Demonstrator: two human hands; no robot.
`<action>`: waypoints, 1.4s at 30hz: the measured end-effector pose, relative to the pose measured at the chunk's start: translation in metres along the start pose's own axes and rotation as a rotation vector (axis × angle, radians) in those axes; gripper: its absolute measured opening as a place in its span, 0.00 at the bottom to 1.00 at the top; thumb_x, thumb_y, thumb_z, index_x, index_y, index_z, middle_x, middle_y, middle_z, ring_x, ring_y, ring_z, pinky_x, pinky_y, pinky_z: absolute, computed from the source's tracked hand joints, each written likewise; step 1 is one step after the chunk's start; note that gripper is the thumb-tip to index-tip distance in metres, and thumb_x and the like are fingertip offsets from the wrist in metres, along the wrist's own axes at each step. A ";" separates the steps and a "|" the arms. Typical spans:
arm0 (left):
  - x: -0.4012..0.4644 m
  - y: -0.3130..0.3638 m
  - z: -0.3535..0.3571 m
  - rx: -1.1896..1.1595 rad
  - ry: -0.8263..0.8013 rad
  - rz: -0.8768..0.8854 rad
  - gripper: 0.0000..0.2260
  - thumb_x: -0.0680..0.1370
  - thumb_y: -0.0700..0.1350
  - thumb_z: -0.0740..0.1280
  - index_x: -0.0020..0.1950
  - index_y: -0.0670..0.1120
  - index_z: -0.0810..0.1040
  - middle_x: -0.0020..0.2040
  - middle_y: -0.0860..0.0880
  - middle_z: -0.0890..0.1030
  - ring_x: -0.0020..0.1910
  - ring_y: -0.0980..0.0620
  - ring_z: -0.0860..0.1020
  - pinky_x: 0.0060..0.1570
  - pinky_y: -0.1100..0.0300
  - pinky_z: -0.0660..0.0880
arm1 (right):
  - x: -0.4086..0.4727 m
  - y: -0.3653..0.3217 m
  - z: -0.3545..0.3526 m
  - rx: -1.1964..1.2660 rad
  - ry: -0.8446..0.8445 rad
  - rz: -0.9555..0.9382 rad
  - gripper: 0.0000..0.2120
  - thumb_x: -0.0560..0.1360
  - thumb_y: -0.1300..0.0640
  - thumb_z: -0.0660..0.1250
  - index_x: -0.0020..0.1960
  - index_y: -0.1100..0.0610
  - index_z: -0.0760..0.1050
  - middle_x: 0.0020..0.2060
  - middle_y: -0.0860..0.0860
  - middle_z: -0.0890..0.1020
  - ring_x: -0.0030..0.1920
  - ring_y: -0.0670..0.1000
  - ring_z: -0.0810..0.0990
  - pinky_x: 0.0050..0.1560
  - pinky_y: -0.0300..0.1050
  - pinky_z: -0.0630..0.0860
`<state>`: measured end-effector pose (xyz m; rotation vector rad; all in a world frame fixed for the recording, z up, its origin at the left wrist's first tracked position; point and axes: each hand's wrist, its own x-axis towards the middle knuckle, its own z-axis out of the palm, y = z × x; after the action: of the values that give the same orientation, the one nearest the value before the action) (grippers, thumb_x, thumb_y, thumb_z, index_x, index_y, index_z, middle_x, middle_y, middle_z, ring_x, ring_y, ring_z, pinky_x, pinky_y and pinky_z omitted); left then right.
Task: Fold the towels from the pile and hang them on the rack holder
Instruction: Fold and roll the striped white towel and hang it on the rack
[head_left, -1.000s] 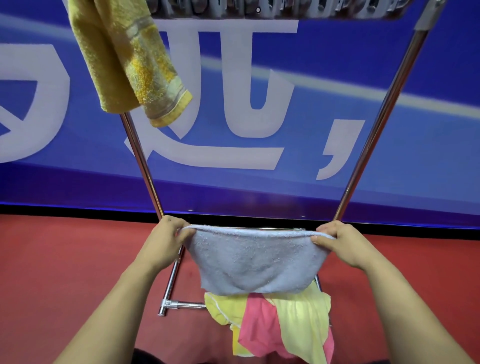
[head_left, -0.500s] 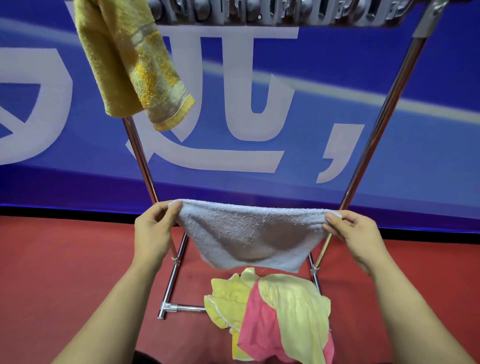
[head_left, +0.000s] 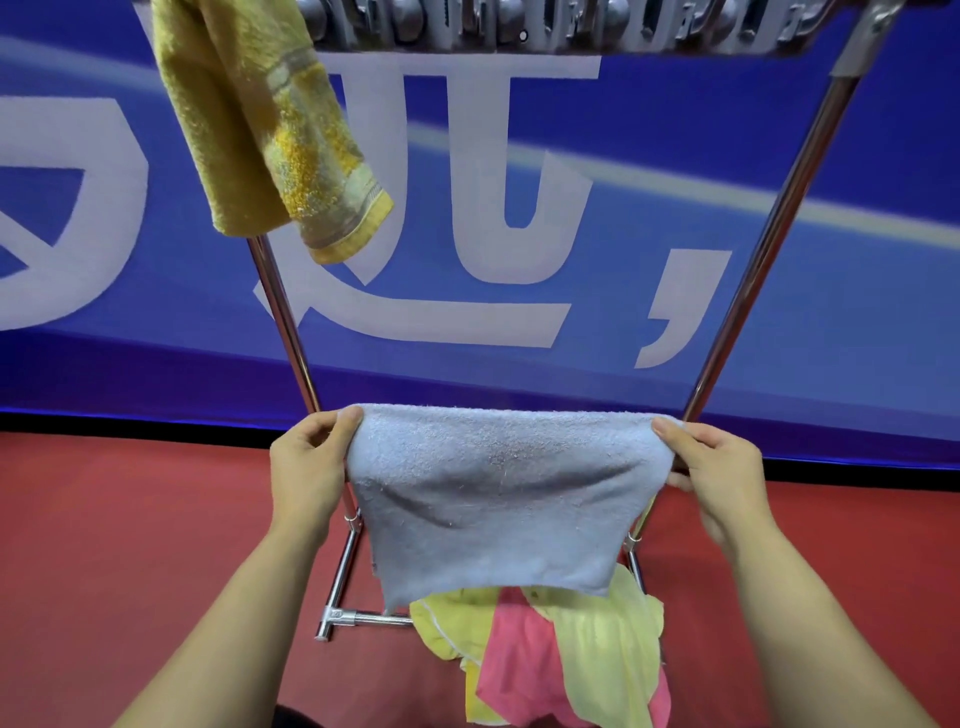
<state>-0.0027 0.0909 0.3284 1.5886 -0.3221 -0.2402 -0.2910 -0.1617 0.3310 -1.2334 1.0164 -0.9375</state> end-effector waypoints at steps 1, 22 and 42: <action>0.000 -0.002 0.001 0.005 0.012 -0.030 0.07 0.78 0.51 0.74 0.47 0.47 0.87 0.44 0.52 0.88 0.51 0.46 0.85 0.57 0.42 0.82 | -0.001 -0.001 0.002 0.008 -0.003 0.035 0.09 0.75 0.59 0.75 0.50 0.64 0.84 0.44 0.57 0.88 0.39 0.49 0.85 0.41 0.46 0.84; -0.038 0.000 0.093 -0.169 -0.204 -0.229 0.09 0.84 0.41 0.65 0.53 0.38 0.83 0.49 0.41 0.86 0.48 0.46 0.86 0.40 0.53 0.85 | -0.023 0.014 0.102 -0.122 -0.177 0.072 0.08 0.78 0.62 0.68 0.42 0.59 0.83 0.39 0.59 0.87 0.39 0.53 0.84 0.50 0.57 0.85; -0.054 0.016 0.118 -0.214 -0.358 -0.162 0.14 0.85 0.45 0.64 0.50 0.40 0.86 0.43 0.44 0.88 0.45 0.50 0.87 0.43 0.57 0.84 | -0.039 0.007 0.133 -0.100 -0.297 -0.061 0.03 0.76 0.56 0.74 0.47 0.54 0.86 0.42 0.49 0.89 0.46 0.48 0.88 0.54 0.53 0.84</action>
<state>-0.0950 -0.0014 0.3372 1.3567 -0.4286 -0.6671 -0.1748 -0.0864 0.3339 -1.4460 0.8007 -0.7293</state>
